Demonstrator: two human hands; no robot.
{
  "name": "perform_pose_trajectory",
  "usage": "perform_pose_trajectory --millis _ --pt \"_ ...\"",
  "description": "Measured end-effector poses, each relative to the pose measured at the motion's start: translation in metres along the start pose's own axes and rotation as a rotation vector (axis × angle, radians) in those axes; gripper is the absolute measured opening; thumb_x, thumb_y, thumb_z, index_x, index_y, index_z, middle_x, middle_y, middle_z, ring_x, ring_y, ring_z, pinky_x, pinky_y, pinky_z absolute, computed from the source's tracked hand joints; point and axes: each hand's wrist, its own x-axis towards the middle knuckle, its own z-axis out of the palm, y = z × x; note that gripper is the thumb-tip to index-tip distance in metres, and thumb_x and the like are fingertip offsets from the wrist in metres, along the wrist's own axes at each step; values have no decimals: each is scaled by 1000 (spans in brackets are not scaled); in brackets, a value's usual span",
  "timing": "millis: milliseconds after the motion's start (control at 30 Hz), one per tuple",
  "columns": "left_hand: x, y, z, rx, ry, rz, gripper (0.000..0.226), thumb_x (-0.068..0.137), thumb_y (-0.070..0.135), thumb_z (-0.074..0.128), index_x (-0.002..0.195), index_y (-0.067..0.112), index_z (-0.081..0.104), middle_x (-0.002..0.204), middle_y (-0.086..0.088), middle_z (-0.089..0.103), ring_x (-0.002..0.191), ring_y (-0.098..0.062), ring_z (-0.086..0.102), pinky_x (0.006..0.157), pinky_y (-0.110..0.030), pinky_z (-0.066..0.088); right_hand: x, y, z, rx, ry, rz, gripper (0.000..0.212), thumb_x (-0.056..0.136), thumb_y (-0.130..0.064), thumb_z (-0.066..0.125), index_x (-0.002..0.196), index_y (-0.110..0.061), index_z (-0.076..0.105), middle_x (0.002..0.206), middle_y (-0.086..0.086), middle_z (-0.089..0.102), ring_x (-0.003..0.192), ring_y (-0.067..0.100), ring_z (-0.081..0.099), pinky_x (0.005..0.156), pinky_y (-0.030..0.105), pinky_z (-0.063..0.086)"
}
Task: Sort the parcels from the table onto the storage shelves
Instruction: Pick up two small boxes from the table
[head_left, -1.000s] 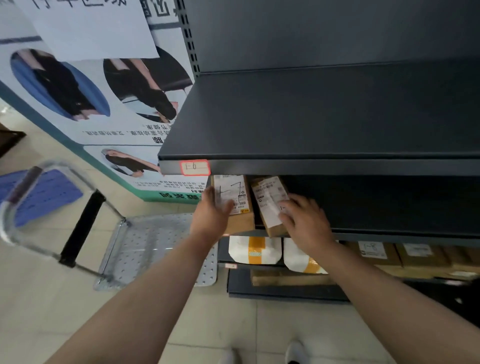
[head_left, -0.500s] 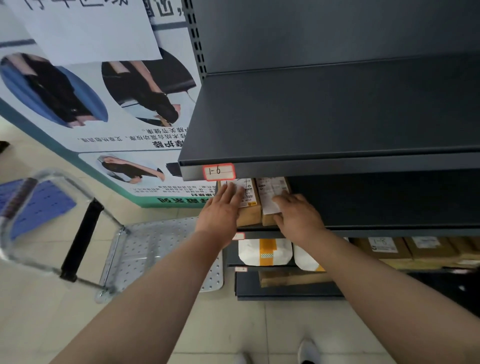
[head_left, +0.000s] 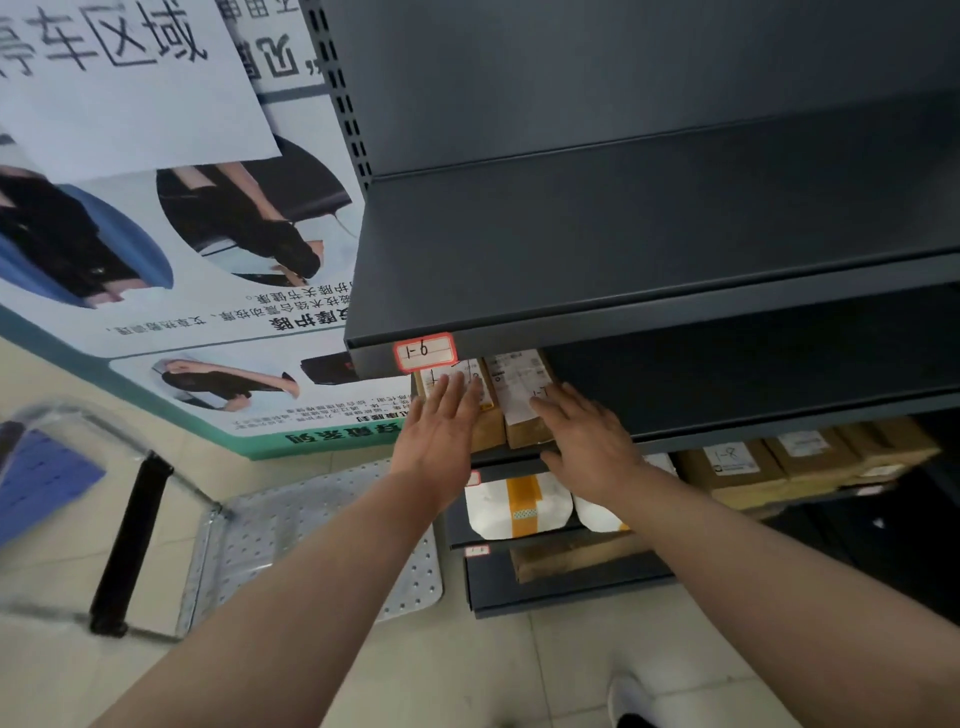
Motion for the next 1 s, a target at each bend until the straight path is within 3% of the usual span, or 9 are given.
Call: perform_pose_trajectory --millis 233,467,800,1000 --pt "-10 26 -4 68 75 301 74 90 4 52 153 22 18 162 -7 7 150 -25 -1 117 -40 -2 -53 3 5 11 10 179 65 95 -28 52 152 -25 19 161 1 8 148 19 1 118 40 8" --pt "-14 76 3 131 -54 628 59 96 12 47 151 21 28 160 -5 18 147 -23 15 119 -34 16 -145 23 22 23 -8 462 61 95 -32 48 150 -23 24 160 2 12 147 20 9 115 41 17" --pt "-73 230 2 181 -285 1018 39 97 15 48 136 15 47 141 -8 46 132 -24 37 106 -34 36 -322 51 29 163 2 914 60 96 -34 47 150 -19 25 160 7 14 147 25 11 116 41 19" --pt "-147 341 2 178 -310 1194 47 97 27 51 141 15 44 145 -7 45 134 -25 36 108 -36 35 -452 52 21 217 101 1136 59 97 -37 46 151 -22 24 161 3 10 148 22 5 116 42 15"
